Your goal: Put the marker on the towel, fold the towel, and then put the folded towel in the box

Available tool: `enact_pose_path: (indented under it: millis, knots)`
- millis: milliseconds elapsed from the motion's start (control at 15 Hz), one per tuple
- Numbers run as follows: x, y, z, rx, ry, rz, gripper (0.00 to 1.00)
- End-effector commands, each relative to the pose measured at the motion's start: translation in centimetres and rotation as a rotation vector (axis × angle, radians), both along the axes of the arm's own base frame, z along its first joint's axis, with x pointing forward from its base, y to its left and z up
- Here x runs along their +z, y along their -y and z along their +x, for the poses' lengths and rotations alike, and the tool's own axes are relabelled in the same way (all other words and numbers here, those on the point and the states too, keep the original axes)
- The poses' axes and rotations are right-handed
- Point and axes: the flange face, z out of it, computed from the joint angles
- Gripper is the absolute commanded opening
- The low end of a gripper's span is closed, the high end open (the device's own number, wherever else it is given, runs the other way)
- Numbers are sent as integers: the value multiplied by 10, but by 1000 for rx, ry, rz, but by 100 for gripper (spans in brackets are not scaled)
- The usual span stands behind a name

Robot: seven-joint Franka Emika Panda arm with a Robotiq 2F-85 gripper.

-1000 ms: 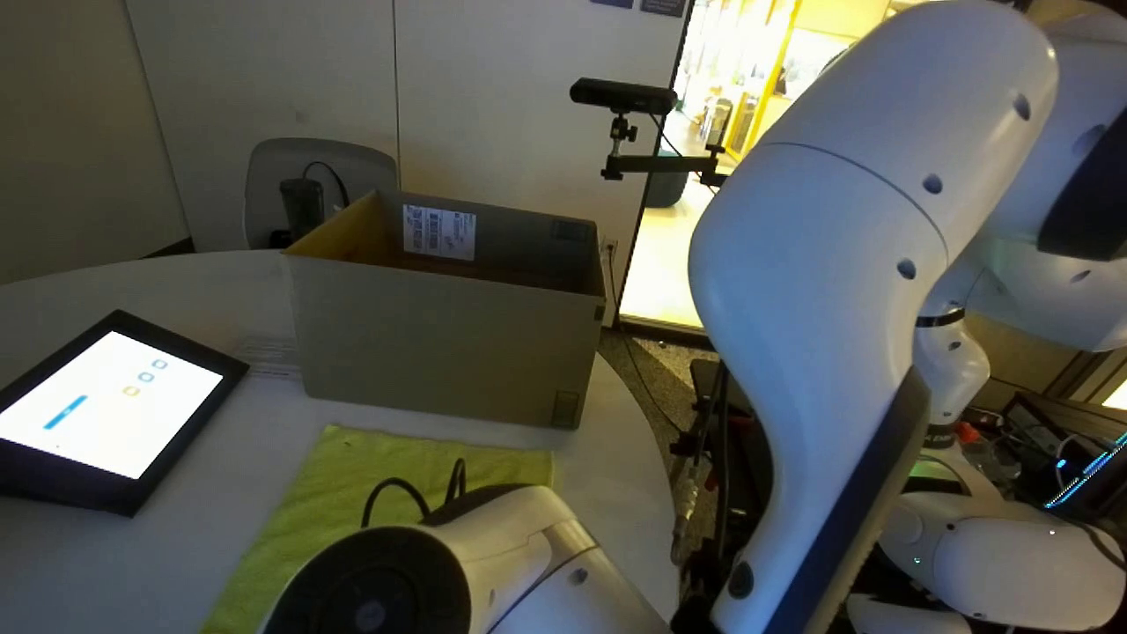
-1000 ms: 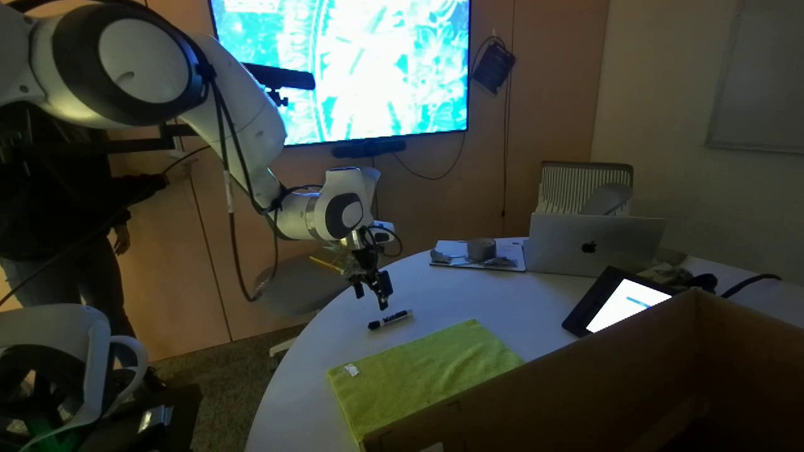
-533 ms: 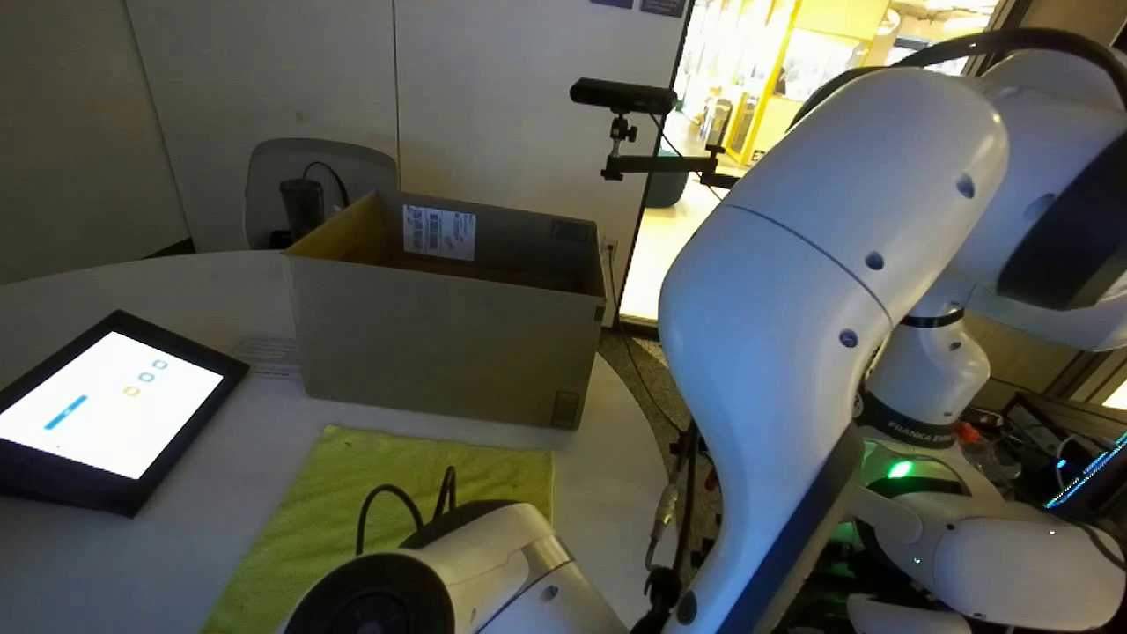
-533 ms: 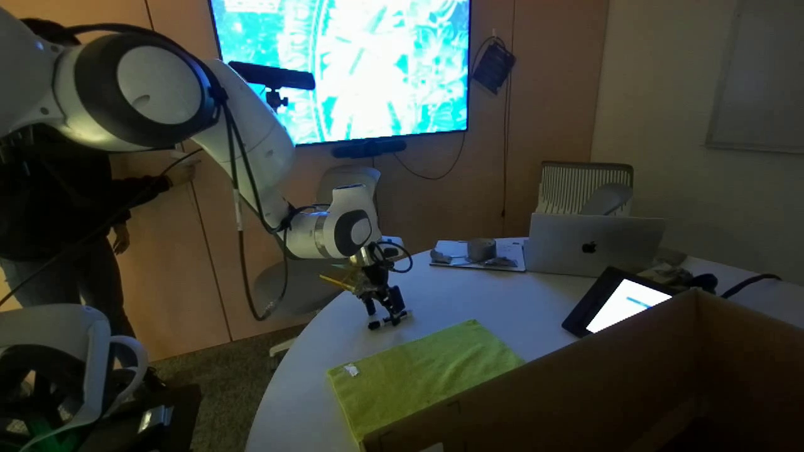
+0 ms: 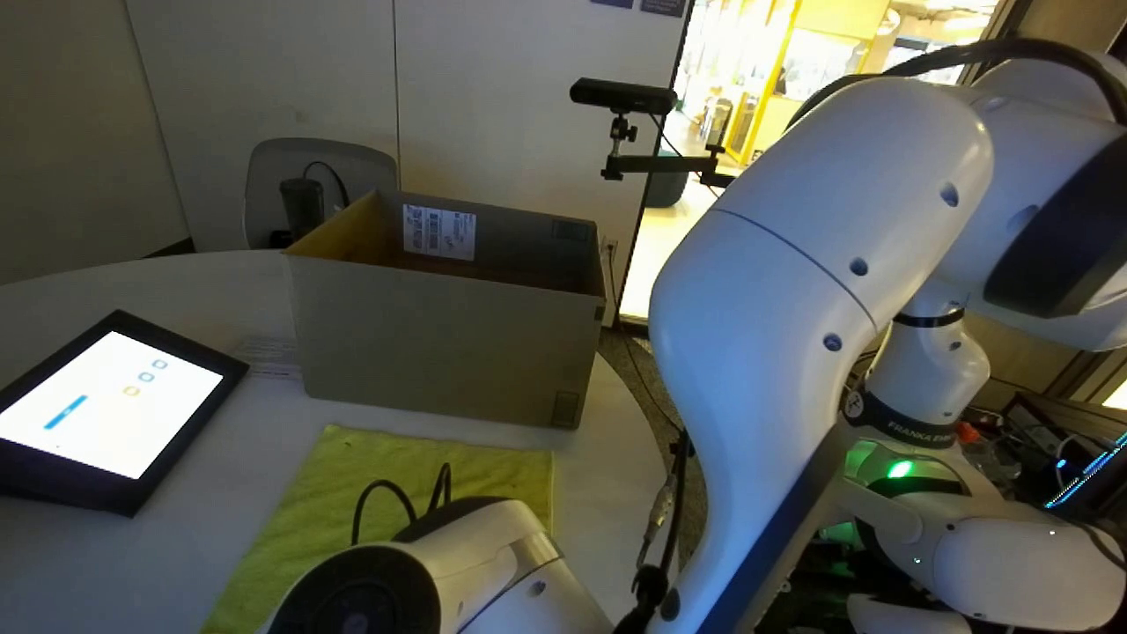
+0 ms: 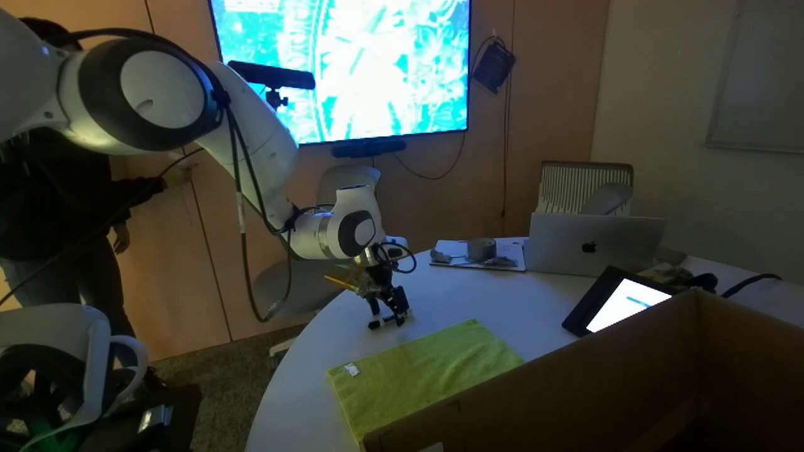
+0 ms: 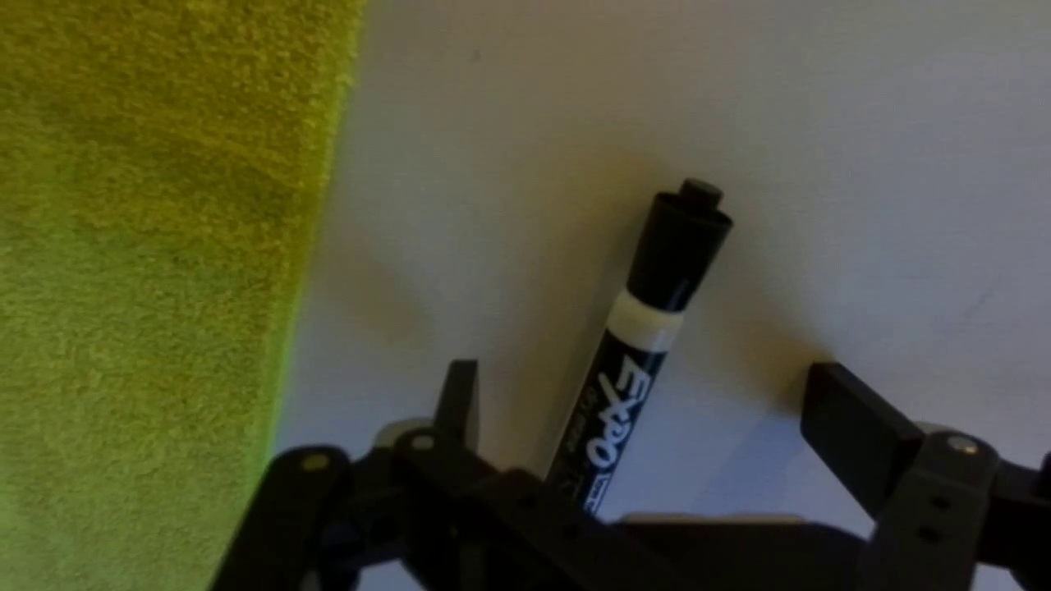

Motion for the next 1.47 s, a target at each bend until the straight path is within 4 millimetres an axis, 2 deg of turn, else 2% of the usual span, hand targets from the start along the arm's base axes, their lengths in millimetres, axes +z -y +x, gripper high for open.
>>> enact_pose_path:
  millis: [0,467,533,600,800,1067,1133,1267,1333,1400]
  knots:
    - [-4,3,6,-24,-9,12,100]
    - [-8,20,13,-27,-151,128,100]
    - [-8,24,15,-30,-166,140,94]
    - [-8,27,17,-33,-175,148,74]
    - [-5,34,23,-38,-184,160,50]
    - [1,32,23,-33,-191,175,18]
    - [2,31,22,-31,-192,178,12]
    - [5,29,21,-22,-198,180,9]
    - [7,29,21,-18,-196,178,13]
    - [10,30,21,-9,-195,179,13]
